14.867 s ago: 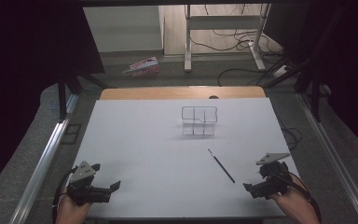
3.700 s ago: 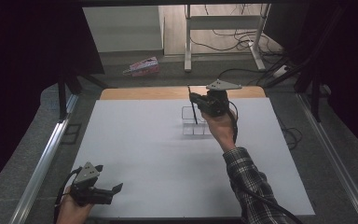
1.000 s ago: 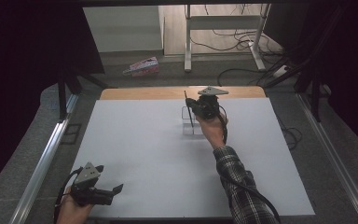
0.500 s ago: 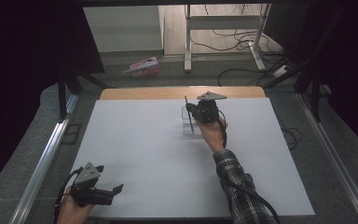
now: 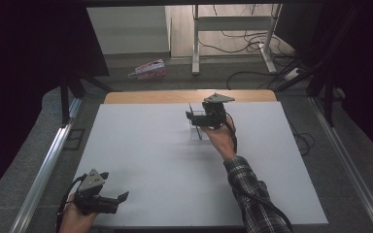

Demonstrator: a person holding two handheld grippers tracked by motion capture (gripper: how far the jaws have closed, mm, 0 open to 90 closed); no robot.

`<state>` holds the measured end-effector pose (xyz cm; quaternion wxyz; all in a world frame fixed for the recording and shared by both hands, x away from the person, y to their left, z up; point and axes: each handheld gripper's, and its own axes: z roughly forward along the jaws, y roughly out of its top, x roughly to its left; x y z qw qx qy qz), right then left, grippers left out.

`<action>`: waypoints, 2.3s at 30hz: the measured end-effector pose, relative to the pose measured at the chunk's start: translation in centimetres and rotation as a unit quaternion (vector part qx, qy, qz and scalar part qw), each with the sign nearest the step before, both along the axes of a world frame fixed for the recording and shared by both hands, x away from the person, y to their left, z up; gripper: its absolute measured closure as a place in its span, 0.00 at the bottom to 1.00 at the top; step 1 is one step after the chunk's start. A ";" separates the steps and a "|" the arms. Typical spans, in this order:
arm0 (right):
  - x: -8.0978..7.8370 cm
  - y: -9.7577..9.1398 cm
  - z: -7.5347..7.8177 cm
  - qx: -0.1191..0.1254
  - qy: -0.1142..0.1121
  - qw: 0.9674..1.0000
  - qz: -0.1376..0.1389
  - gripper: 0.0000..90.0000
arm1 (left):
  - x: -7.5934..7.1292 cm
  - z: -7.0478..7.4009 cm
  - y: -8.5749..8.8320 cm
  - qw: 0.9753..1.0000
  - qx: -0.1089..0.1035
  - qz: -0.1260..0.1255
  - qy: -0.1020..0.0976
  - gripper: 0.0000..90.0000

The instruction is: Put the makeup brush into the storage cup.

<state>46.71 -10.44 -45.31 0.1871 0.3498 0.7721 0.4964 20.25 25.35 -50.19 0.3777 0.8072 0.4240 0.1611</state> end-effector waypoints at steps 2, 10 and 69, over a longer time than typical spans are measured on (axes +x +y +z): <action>-0.1 0.1 0.0 -0.009 0.000 1.000 -0.003 0.15 | 0.0 0.0 0.0 1.000 0.001 0.000 0.000 0.01; -0.3 0.3 0.0 -0.034 0.011 0.999 0.007 0.09 | 0.0 0.0 0.0 1.000 0.001 0.000 0.000 0.01; -4.8 -1.5 0.6 -0.078 0.038 0.995 0.042 0.05 | 0.0 0.0 0.0 1.000 0.002 0.002 0.001 0.00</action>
